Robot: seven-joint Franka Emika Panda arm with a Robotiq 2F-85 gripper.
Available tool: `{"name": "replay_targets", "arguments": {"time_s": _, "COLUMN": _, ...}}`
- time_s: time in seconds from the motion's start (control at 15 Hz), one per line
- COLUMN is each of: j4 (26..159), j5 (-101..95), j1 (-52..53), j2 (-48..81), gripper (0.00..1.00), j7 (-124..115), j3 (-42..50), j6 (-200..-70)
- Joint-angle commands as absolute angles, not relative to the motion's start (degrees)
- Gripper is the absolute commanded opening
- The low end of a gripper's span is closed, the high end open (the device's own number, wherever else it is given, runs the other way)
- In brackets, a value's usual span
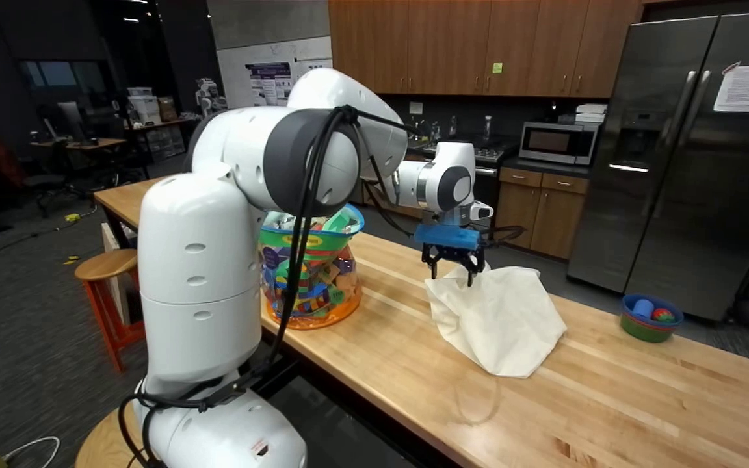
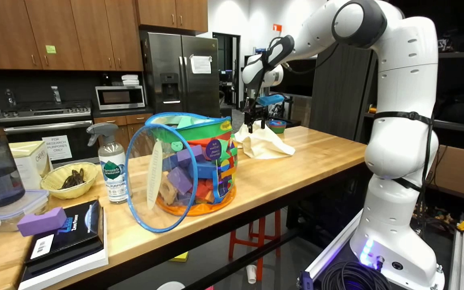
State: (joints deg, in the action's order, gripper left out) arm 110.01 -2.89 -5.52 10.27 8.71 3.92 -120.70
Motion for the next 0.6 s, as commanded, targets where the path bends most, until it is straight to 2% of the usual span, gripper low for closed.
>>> {"name": "replay_targets", "arguments": {"time_s": 0.0, "j4": 109.34, "j5": -1.80, "j1": -5.00, "j2": 12.58, "gripper": 1.00, "j7": 8.51, "j3": 3.32, "j6": -117.33}}
{"name": "replay_targets", "arguments": {"time_s": 0.2, "j4": 109.40, "j5": -1.91, "j1": -4.86, "j2": 14.35, "gripper": 1.00, "j7": 8.26, "j3": 3.04, "j6": -116.32}}
{"name": "replay_targets", "arguments": {"time_s": 0.27, "j4": 109.45, "j5": -2.09, "j1": -4.85, "j2": 14.77, "gripper": 0.75, "j7": 8.10, "j3": 3.07, "j6": -116.51}}
{"name": "replay_targets", "arguments": {"time_s": 0.4, "j4": 109.56, "j5": -2.38, "j1": -4.87, "j2": 15.32, "gripper": 0.68, "j7": 8.01, "j3": 3.11, "j6": -116.79}}
{"name": "replay_targets", "arguments": {"time_s": 0.53, "j4": 109.57, "j5": -2.61, "j1": -4.93, "j2": 15.57, "gripper": 0.52, "j7": 7.81, "j3": 3.23, "j6": -117.01}}
